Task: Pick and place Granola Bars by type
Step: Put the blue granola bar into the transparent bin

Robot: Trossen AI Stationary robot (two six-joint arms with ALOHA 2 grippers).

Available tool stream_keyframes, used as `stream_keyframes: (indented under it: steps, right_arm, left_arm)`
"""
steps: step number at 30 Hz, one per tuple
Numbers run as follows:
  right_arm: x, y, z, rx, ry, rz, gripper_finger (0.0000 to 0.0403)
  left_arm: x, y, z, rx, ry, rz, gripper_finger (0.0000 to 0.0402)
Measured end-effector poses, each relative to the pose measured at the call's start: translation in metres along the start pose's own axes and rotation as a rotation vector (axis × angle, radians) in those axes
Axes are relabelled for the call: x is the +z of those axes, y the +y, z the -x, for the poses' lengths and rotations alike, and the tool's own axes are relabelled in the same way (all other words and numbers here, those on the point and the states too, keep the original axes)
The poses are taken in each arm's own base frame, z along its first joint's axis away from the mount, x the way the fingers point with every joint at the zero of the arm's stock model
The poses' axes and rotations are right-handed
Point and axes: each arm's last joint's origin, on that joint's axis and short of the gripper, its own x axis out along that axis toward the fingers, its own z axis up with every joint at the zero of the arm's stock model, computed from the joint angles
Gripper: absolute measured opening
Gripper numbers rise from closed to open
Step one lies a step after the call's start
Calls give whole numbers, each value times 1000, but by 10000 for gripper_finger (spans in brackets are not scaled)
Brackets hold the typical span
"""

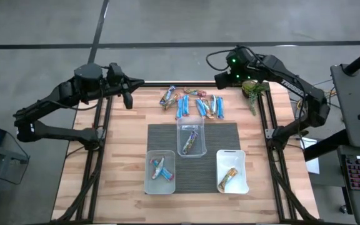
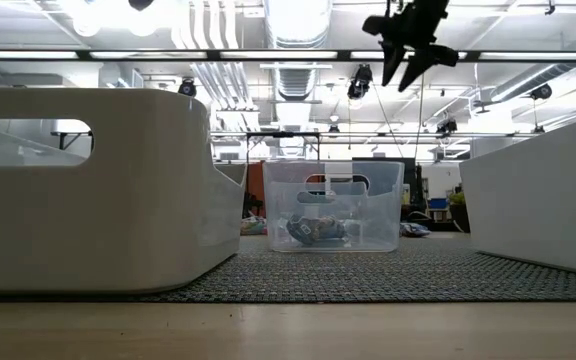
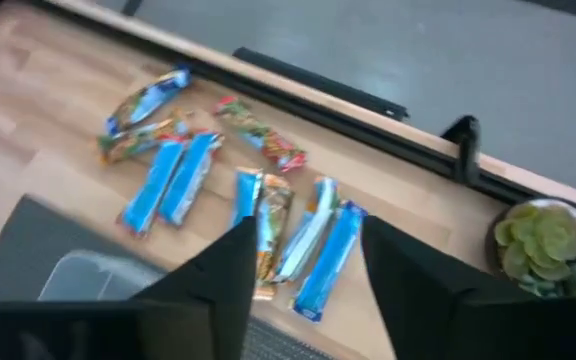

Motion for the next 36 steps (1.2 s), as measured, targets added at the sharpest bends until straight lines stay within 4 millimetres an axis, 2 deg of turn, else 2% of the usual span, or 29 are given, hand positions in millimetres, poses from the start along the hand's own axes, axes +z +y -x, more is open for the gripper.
stream_keyframes:
  steps: [7,14,25,30,36]
  right_arm:
    - [2,-10,-16,-62,51,-52,253]
    - [1,-9,-28,-82,81,-45,294]
    - [-2,-2,-72,-145,195,9,288]
    - [-5,1,-94,-160,269,145,279]
    - [-19,9,-112,-195,392,228,274]
  left_arm:
    - [0,0,0,7,-1,24,0]
    - [0,0,0,11,-1,40,0]
    - [0,0,0,12,-1,66,0]
    - [-2,1,0,15,18,70,0]
    - [-5,1,0,22,53,74,0]
